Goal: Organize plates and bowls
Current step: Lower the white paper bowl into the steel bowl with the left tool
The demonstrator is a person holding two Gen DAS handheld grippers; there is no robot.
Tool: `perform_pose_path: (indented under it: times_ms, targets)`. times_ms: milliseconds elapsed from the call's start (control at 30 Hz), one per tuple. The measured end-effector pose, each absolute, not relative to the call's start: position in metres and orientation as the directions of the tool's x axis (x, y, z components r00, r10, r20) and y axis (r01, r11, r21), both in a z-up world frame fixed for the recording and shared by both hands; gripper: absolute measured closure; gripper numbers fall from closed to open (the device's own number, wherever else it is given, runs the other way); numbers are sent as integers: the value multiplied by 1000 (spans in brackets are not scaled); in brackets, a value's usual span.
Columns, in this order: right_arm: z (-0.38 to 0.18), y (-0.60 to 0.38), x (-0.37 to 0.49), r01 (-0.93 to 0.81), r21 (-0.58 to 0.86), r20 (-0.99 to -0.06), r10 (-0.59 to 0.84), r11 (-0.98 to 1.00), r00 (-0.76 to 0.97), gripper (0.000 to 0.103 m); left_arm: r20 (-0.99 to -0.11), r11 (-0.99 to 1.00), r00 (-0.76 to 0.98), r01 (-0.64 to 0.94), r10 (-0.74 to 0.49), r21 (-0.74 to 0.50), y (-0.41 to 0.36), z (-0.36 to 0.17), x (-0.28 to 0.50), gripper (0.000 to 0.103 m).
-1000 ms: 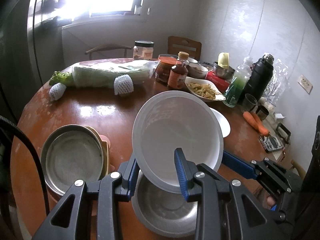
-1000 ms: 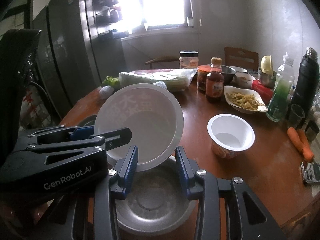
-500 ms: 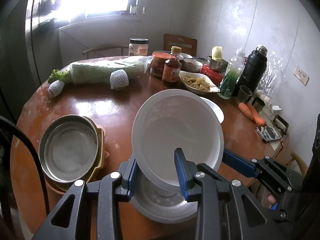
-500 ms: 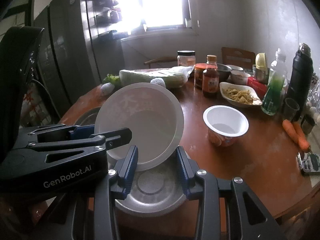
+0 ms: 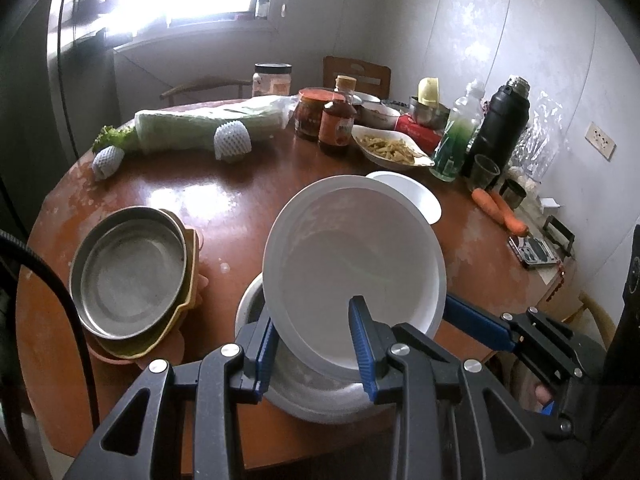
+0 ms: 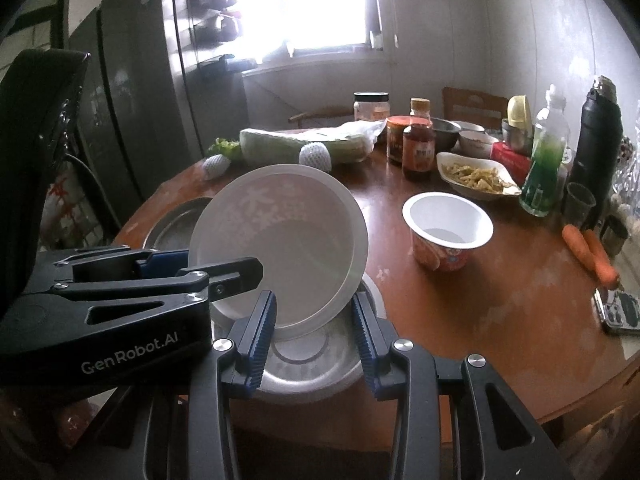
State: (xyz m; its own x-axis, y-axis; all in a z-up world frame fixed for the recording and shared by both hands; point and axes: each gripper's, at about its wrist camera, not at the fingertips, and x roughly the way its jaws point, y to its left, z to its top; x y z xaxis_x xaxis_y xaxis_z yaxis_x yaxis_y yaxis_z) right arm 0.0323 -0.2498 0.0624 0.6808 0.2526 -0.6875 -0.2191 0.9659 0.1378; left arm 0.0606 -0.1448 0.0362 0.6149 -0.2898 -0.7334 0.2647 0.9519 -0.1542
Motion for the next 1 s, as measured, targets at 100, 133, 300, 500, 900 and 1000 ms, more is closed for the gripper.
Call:
perform_pose_path:
  times_ms: [100, 133, 300, 500, 900, 1000]
  targets:
    - [60, -250, 31, -218, 137, -693, 251, 966, 676, 63, -740, 952, 608, 263, -289, -155, -145, 33, 61, 69]
    - [58, -250, 31, -218, 138, -695, 251, 966, 673, 63, -742, 952, 605, 263, -289, -156, -145, 31, 61, 69]
    - [52, -249, 30, -217, 139, -708, 250, 966, 660, 63, -756, 951, 586, 260, -293, -167, -144, 23, 62, 69]
    - [43, -249, 31, -211, 143, -728, 247, 967, 640, 63, -771, 950, 566, 261, -292, -168, -146, 14, 64, 69]
    - [32, -252, 35, -206, 140, -755, 239, 969, 610, 62, -796, 952, 536, 258, -283, -164, -150, 3, 68, 69]
    - [29, -251, 35, -206, 139, -761, 238, 969, 603, 62, -801, 953, 529, 256, -281, -164, -150, 0, 69, 69]
